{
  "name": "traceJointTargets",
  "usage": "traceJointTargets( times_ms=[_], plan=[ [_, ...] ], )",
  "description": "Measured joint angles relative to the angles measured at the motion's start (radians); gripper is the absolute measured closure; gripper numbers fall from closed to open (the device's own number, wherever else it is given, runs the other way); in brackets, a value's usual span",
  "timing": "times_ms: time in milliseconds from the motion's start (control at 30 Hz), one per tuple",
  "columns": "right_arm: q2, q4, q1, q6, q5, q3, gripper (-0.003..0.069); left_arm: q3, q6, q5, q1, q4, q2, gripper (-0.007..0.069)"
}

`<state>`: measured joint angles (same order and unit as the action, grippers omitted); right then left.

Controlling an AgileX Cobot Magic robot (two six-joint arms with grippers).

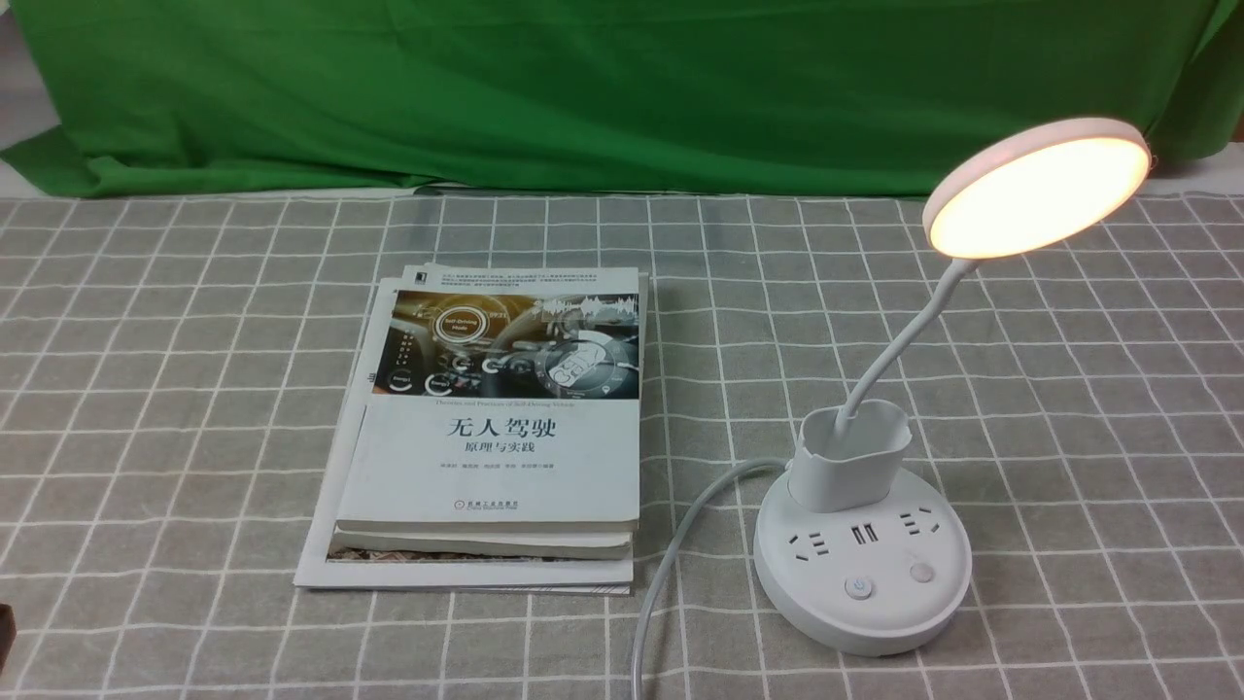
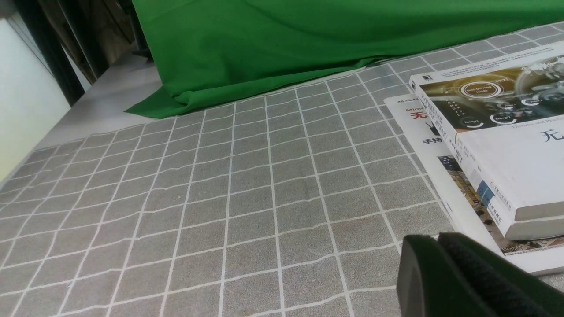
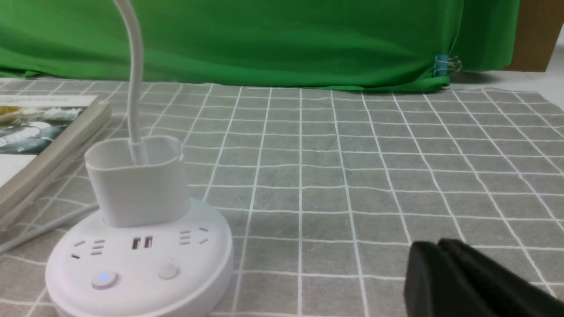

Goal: Turn off the desk lamp on the grey coffee tablecloth by hand.
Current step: 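Press the power button on the lamp base to turn the lamp off with the right gripper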

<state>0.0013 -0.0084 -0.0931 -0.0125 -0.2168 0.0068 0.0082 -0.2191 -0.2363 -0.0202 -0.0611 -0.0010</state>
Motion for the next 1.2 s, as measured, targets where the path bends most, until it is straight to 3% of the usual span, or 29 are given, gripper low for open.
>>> traceJointTargets(
  times_ms=[433,700,933,1067,1200],
  plan=[
    [0.000,0.000,0.000,0.000,0.249,0.000,0.0610,0.000,0.000,0.000,0.000,0.000,0.000,0.0606],
    [0.000,0.000,0.000,0.021,0.321,0.000,0.0610,0.000,0.000,0.000,0.000,0.000,0.000,0.0606],
    [0.004,0.008,0.000,0.067,0.600,0.000,0.0610,0.000,0.000,0.000,0.000,0.000,0.000,0.0606],
    [0.053,0.045,0.000,0.106,0.585,-0.010,0.0610,0.000,0.000,0.000,0.000,0.000,0.000,0.0606],
    [0.230,0.082,0.000,0.125,0.342,-0.179,0.0610,0.000,0.000,0.000,0.000,0.000,0.000,0.0606]
  ],
)
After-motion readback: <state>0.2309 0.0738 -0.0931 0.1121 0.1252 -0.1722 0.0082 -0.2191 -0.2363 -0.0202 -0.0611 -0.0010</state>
